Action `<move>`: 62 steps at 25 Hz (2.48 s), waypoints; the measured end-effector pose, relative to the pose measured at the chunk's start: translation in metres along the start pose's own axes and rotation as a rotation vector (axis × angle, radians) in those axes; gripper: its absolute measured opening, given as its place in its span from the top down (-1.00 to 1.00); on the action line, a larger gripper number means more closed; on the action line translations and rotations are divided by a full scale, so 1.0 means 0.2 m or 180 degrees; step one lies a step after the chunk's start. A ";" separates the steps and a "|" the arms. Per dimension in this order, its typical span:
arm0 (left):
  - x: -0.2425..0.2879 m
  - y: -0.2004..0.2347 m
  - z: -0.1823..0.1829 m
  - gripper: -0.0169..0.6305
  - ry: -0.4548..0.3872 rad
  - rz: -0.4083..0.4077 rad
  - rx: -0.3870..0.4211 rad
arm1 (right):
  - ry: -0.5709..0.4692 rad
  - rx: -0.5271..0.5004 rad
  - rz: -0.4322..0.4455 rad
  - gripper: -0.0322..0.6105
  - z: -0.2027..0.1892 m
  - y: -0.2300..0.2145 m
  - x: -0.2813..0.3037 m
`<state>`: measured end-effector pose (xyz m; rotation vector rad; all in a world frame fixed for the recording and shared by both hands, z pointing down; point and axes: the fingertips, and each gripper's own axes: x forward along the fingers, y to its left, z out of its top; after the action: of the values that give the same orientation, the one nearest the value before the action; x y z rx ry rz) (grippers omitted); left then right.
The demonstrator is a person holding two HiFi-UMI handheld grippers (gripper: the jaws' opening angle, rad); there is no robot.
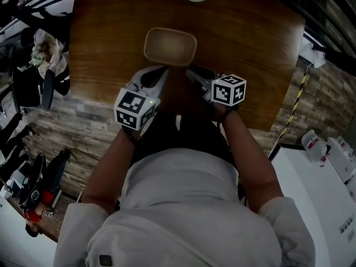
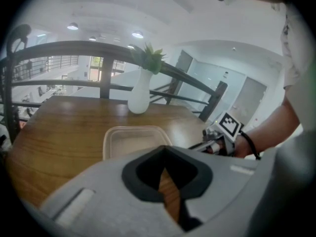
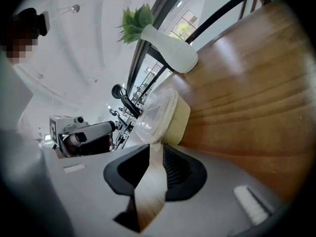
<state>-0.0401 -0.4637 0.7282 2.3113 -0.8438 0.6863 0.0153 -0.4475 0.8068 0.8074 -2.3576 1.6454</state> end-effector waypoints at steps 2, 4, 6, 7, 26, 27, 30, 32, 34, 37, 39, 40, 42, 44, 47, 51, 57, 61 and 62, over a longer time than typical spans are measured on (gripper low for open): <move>0.00 0.00 -0.01 0.94 0.0000 0.0003 0.0003 | 0.0004 -0.0010 0.0006 0.65 0.00 0.01 0.01; 0.00 0.00 -0.02 0.94 -0.0003 0.0004 -0.0004 | -0.0008 -0.0005 -0.0006 0.67 -0.01 0.00 0.01; -0.01 0.00 -0.02 0.94 0.0001 0.0008 -0.0027 | -0.0023 0.0014 -0.0008 0.67 -0.01 0.00 0.01; -0.01 -0.01 -0.03 0.94 0.0001 0.0004 -0.0027 | -0.0035 0.0019 -0.0007 0.67 -0.01 0.00 0.01; -0.06 -0.01 -0.05 0.94 0.0019 -0.0001 -0.0038 | -0.0084 -0.0224 -0.0091 0.88 0.03 0.08 -0.01; -0.07 -0.02 -0.05 0.94 0.0011 -0.0003 -0.0036 | -0.0072 -0.0307 -0.0109 0.88 0.03 0.10 -0.02; -0.11 -0.04 -0.03 0.94 -0.0020 -0.0017 0.0020 | -0.0033 -0.0585 -0.0173 0.88 0.05 0.18 -0.04; -0.16 -0.05 -0.03 0.94 -0.0041 -0.0034 0.0047 | -0.0033 -0.0735 -0.0204 0.88 0.07 0.25 -0.05; -0.21 -0.06 0.00 0.94 -0.0087 -0.0051 0.0065 | -0.0063 -0.0835 -0.0220 0.88 0.09 0.34 -0.06; -0.31 -0.08 0.05 0.94 -0.0182 -0.0084 0.0064 | -0.0101 -0.1032 -0.0273 0.88 0.12 0.47 -0.09; -0.39 -0.12 0.08 0.94 -0.0235 -0.0138 0.0055 | -0.0122 -0.1217 -0.0338 0.88 0.14 0.58 -0.12; -0.42 -0.15 0.10 0.94 -0.0254 -0.0171 0.0064 | -0.0139 -0.1304 -0.0366 0.88 0.15 0.64 -0.13; -0.51 -0.19 0.13 0.94 -0.0296 -0.0223 0.0101 | -0.0196 -0.1423 -0.0398 0.88 0.18 0.76 -0.16; -0.60 -0.24 0.19 0.94 -0.0357 -0.0254 0.0137 | -0.0266 -0.1520 -0.0427 0.88 0.20 0.88 -0.19; -0.73 -0.30 0.29 0.94 -0.0488 -0.0295 0.0209 | -0.0384 -0.1665 -0.0494 0.88 0.24 1.05 -0.26; -0.87 -0.35 0.40 0.94 -0.0637 -0.0348 0.0345 | -0.0568 -0.1751 -0.0619 0.88 0.28 1.22 -0.33; -1.04 -0.36 0.45 0.94 -0.0816 -0.0484 0.0520 | -0.0775 -0.1910 -0.0747 0.88 0.28 1.42 -0.34; -1.12 -0.41 0.45 0.94 -0.0903 -0.0530 0.0559 | -0.0863 -0.2003 -0.0792 0.88 0.24 1.51 -0.40; -1.12 -0.42 0.45 0.94 -0.0915 -0.0537 0.0568 | -0.0876 -0.2028 -0.0800 0.88 0.25 1.52 -0.41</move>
<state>-0.1078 -0.3808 0.4948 2.6496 -0.7233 0.3741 -0.0619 -0.3879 0.5034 1.1637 -2.5818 0.6480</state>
